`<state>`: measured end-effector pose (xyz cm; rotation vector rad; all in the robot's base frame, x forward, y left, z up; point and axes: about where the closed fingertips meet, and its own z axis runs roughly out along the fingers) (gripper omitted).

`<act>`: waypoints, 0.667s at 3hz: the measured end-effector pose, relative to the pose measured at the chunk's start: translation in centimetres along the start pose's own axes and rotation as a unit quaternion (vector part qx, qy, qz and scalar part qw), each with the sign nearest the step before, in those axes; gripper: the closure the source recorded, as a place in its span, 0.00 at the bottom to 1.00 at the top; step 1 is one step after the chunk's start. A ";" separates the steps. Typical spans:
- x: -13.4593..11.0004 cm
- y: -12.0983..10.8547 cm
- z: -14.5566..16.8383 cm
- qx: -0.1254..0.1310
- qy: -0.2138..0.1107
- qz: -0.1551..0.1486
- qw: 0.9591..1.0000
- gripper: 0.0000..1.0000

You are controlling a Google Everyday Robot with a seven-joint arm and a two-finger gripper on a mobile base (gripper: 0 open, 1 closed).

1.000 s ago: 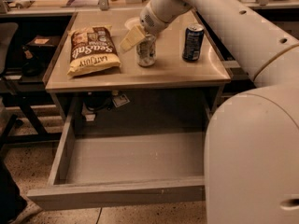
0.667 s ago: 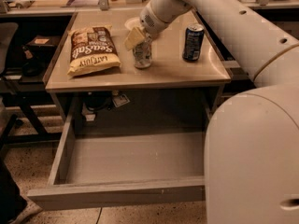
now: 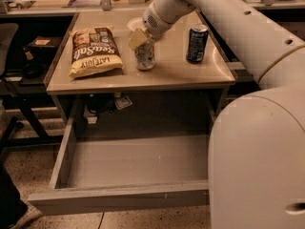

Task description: Place 7up can into top drawer

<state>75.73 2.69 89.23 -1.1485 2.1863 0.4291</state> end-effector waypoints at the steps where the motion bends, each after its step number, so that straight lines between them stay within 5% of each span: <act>1: -0.4 0.1 -1.2 -0.005 -0.008 0.001 1.000 1.00; 2: 0.9 0.7 -3.6 0.000 0.000 0.013 1.000 1.00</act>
Offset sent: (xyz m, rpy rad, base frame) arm -0.0576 -0.0476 0.0286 -0.0099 0.0445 -0.0563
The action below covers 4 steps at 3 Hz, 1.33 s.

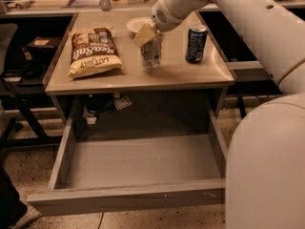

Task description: Place 7up can into top drawer

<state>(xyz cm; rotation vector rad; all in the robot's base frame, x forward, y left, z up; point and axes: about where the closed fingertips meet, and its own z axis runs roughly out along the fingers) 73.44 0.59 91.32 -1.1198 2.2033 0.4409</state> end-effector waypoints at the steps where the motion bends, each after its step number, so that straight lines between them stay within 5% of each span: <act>1: 2.8 1.4 -2.0 0.003 0.013 0.025 1.000 1.00; 4: 11.5 7.3 -9.2 0.039 0.050 0.101 0.993 1.00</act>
Offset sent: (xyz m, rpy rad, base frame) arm -0.1165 -0.0712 -0.0127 -0.0378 0.1232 -0.1564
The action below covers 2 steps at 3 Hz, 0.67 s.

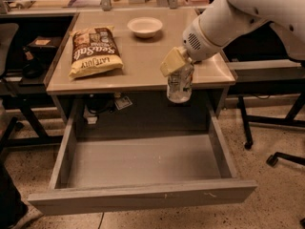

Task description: Place 7up can into top drawer

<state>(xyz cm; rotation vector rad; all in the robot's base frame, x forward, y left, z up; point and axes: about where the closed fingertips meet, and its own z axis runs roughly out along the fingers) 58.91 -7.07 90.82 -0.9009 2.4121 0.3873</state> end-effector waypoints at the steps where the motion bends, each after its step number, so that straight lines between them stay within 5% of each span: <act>1: 0.0 0.0 0.0 0.000 0.000 0.000 1.000 1.00; 2: 2.4 1.3 1.0 -0.010 0.017 0.009 1.000 1.00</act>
Offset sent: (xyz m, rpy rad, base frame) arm -0.0609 0.0005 -0.0647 -0.0108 0.1372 -0.0110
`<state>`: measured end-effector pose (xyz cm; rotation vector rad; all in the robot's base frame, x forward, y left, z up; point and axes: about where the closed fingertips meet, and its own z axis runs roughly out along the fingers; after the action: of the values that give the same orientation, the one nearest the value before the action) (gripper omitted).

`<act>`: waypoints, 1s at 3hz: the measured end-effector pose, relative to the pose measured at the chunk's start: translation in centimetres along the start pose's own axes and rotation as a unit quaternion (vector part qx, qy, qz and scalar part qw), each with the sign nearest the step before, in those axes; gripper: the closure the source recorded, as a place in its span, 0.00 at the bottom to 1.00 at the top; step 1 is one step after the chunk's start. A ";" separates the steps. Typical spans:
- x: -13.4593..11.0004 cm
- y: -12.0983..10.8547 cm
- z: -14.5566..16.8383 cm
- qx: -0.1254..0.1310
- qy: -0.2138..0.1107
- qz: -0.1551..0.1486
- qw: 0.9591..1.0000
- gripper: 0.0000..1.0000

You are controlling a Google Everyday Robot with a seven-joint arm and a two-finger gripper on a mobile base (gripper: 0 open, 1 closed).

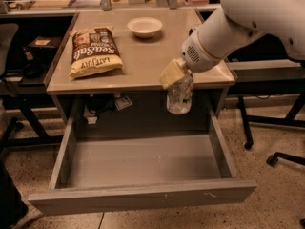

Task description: Place 7up can into top drawer

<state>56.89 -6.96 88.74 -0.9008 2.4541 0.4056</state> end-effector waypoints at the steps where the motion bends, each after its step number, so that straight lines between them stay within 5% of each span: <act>1: 4.1 2.3 2.8 -0.026 0.031 0.015 0.999 1.00; 2: 7.4 3.9 5.0 -0.052 0.057 0.025 0.997 1.00; 3: 7.6 4.0 5.2 -0.052 0.060 0.025 0.997 1.00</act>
Offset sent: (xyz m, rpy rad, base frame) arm -0.0860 0.0149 -0.1204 0.0197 0.2524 0.0422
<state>50.94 -5.78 80.72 -0.9326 2.5893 0.5162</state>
